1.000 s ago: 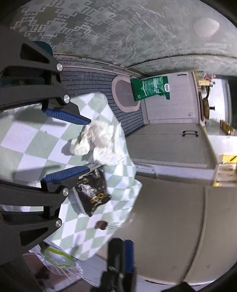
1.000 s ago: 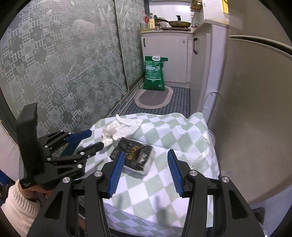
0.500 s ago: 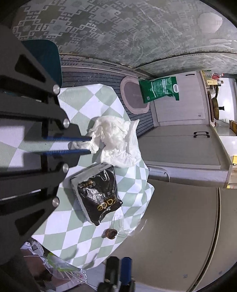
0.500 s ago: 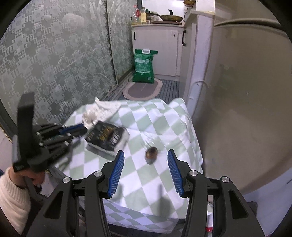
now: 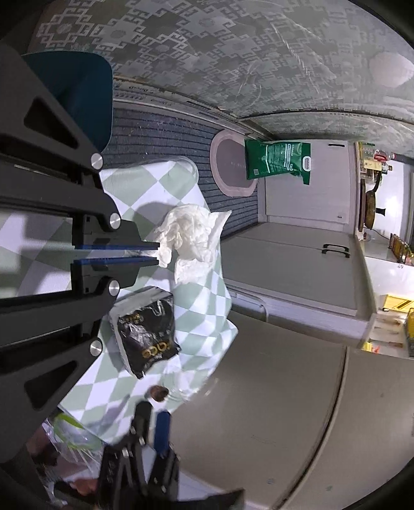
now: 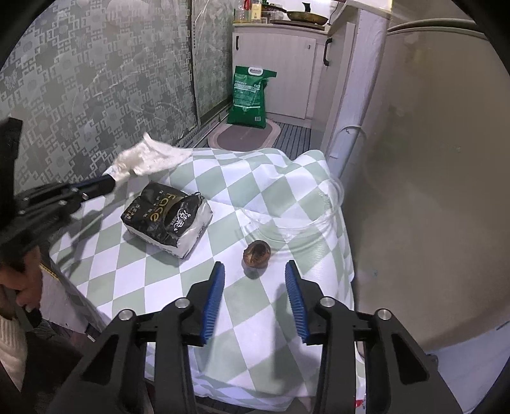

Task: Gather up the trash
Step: 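Grasp the white tissues with the left tool while the right tool grasps the brown shell, then carry the tissues and brown shell over the teal trash bin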

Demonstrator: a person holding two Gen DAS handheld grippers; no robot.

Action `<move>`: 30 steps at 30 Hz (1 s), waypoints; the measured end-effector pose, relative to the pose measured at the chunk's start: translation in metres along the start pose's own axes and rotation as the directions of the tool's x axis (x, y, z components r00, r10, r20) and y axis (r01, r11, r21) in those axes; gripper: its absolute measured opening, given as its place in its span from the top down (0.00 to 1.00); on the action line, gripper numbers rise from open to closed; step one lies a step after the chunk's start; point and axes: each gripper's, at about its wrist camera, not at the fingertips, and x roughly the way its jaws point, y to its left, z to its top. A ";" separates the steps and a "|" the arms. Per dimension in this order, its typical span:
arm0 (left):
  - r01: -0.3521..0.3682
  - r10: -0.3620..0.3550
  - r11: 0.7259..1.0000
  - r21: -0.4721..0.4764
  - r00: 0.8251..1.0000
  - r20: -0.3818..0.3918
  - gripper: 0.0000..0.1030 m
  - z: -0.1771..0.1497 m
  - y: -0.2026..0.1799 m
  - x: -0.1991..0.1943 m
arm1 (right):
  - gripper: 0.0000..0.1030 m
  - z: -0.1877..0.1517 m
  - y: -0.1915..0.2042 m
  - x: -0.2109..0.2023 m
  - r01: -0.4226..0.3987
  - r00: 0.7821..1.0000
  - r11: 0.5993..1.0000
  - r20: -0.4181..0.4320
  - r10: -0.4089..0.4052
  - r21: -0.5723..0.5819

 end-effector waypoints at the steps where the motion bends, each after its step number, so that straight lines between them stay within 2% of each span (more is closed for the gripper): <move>1: 0.005 -0.005 1.000 -0.008 1.000 0.011 0.96 0.001 0.001 -0.003 | 0.66 0.001 0.001 0.004 0.003 1.000 1.000 -0.008 -0.003 -0.005; 8: 0.039 -0.037 0.999 -0.038 0.998 0.054 0.96 0.003 0.009 -0.017 | 0.73 0.006 0.004 0.017 0.039 0.999 0.999 -0.010 -0.039 -0.010; 11: 0.050 -0.047 0.998 -0.042 0.996 0.070 0.96 0.004 0.012 -0.023 | 0.80 0.006 0.005 0.020 0.042 0.999 0.999 -0.015 -0.042 -0.012; 21: 0.028 -0.015 0.995 -0.091 0.990 0.143 0.96 0.005 0.033 -0.048 | 0.80 0.011 0.022 0.014 0.040 0.999 0.998 -0.005 -0.040 -0.046; 30: -0.026 0.049 0.989 -0.149 0.987 0.152 0.96 0.001 0.064 -0.064 | 0.80 0.027 0.045 -0.010 0.010 0.998 0.998 0.061 -0.006 -0.066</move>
